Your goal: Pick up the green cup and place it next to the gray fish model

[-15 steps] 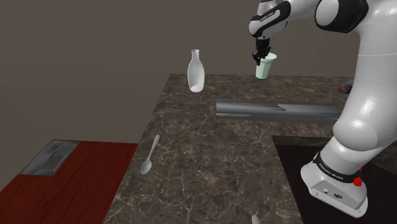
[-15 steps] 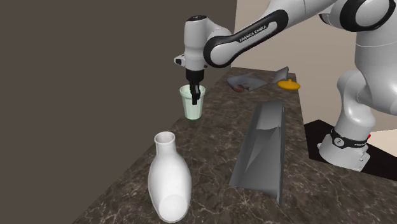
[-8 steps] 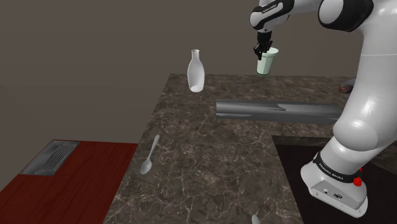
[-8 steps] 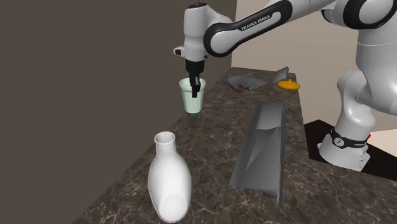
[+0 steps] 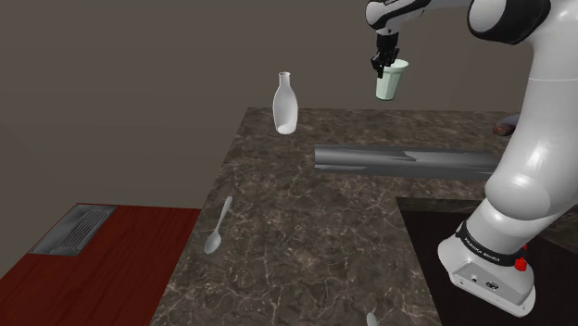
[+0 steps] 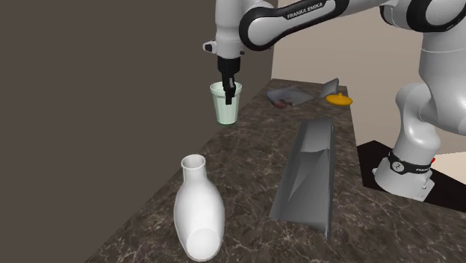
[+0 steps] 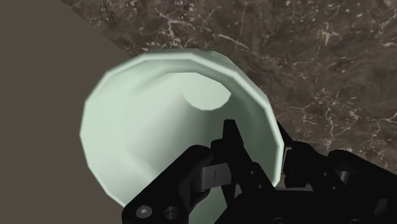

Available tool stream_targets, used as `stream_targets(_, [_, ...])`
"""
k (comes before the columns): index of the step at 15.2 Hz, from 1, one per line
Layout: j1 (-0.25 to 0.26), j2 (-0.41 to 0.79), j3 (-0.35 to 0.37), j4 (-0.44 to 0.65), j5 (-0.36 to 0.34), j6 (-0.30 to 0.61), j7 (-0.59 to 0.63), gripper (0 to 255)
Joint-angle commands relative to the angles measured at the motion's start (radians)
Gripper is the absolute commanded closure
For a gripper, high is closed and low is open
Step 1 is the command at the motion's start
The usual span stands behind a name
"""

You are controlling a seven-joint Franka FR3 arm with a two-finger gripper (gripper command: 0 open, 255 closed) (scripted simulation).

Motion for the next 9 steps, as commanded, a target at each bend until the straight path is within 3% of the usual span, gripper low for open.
stream_targets(1, [-0.003,0.001,-0.001,0.032,0.002,-0.029,-0.007,255])
stream_targets(9, [-0.006,-0.001,-0.002,0.136,0.005,-0.135,-0.021,255])
